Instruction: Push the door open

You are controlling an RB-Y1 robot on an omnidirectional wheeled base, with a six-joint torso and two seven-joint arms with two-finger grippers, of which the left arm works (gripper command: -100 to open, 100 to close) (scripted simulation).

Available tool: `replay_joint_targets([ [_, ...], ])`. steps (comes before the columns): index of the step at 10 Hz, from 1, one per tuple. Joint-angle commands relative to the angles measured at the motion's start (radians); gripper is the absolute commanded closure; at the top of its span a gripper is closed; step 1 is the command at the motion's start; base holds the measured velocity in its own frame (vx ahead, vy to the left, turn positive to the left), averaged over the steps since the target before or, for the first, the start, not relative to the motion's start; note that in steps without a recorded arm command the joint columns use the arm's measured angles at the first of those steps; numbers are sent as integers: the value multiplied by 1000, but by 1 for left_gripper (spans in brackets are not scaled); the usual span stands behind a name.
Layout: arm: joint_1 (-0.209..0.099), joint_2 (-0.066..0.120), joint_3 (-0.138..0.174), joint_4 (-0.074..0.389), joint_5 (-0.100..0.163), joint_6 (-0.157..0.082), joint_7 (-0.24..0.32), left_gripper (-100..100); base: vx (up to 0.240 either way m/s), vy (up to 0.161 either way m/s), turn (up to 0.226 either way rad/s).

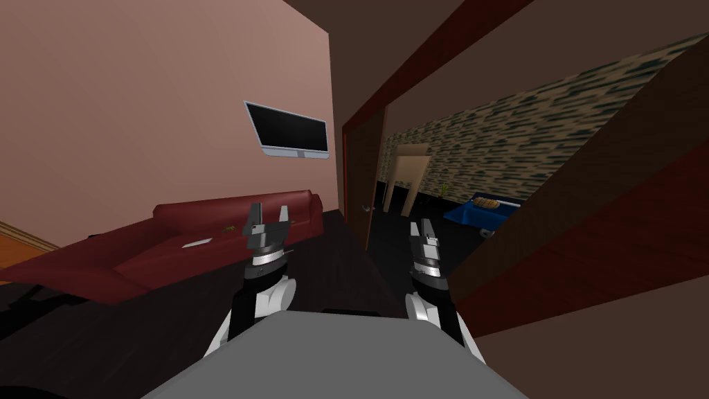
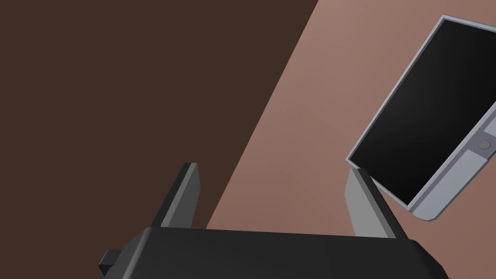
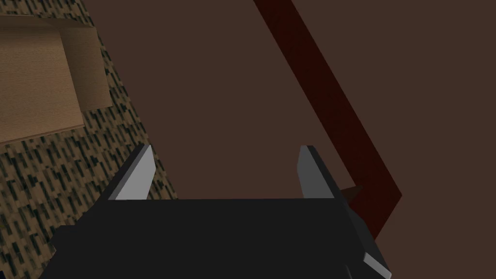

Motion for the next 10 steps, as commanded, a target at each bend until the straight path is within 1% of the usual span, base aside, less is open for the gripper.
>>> replay_joint_targets([
  [1,-12,11,-7,31,-2,-3,1,-100,66,-32,-39],
  [3,-31,26,-19,80,-5,-8,2,-100,111,41,-105],
  [4,-35,29,-22,92,-6,-9,2,-100,96,48,-45],
  [5,-49,38,-30,128,-8,-12,3,-100,101,51,-94],
  [8,-69,51,-42,181,-12,-18,4,-100,95,34,-56],
  [10,-86,59,-53,226,-14,-22,5,-100,76,19,-71],
])
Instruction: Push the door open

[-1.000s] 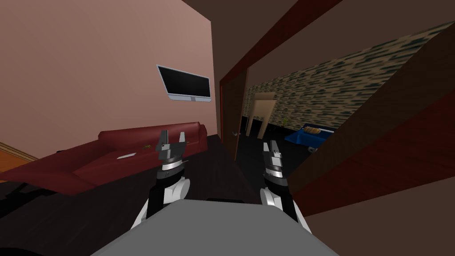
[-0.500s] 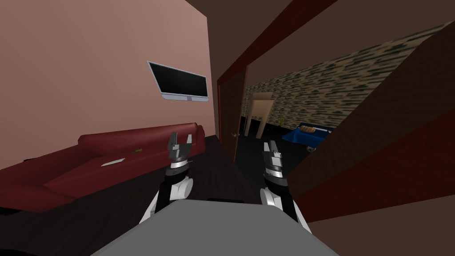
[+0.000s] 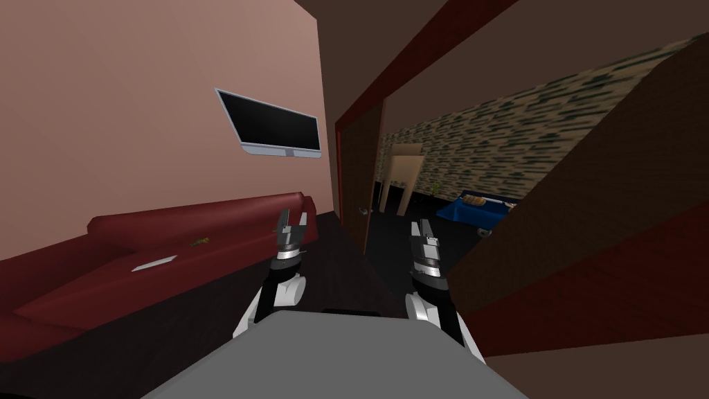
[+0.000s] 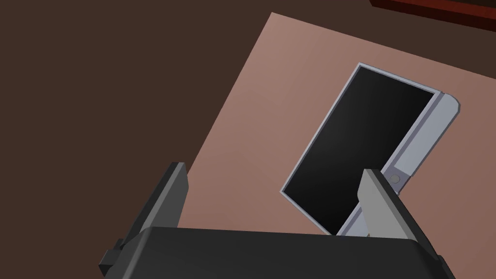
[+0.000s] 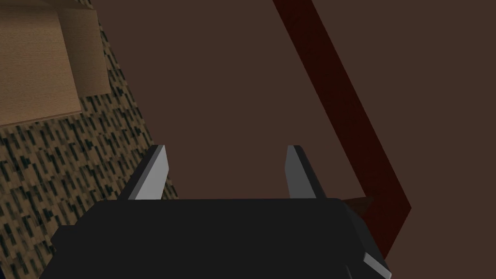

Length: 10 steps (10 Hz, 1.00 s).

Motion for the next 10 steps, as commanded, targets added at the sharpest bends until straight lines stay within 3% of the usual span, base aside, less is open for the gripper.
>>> replay_joint_targets([
  [1,-11,8,-9,35,-2,-5,2,-100,78,34,-62],
  [10,-99,41,-63,266,-17,-27,7,-100,93,43,-81],
])
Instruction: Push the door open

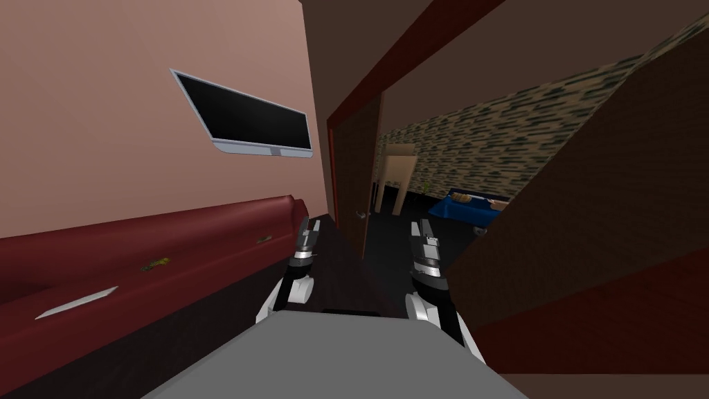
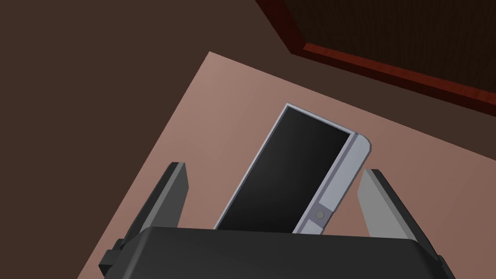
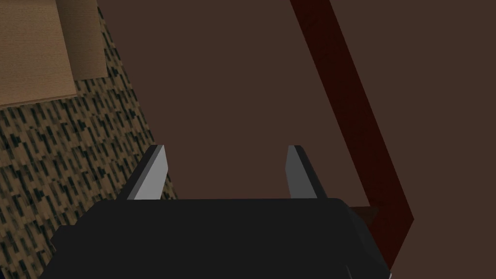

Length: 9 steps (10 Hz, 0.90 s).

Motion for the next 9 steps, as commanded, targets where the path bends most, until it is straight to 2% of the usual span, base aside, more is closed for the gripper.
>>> replay_joint_targets([
  [1,-25,2,-10,47,-3,0,0,-100,93,57,-83],
  [9,-117,19,-67,288,-19,-23,5,-100,87,55,-91],
])
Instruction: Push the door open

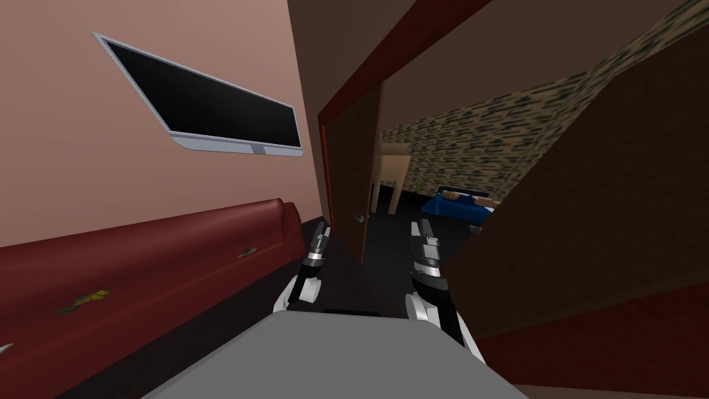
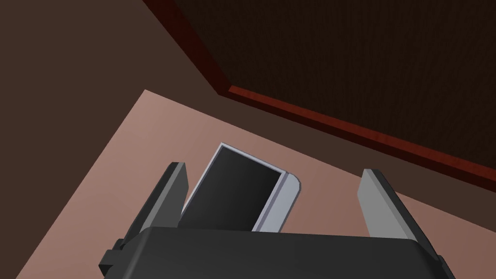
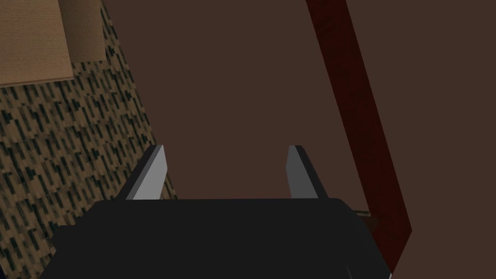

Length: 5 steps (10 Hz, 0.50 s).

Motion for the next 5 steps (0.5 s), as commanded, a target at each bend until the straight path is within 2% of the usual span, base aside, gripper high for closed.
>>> replay_joint_targets([
  [1,-21,2,-11,50,-3,-2,2,-100,99,69,-126],
  [5,-69,4,-41,176,-11,-14,5,-100,85,68,-98],
])
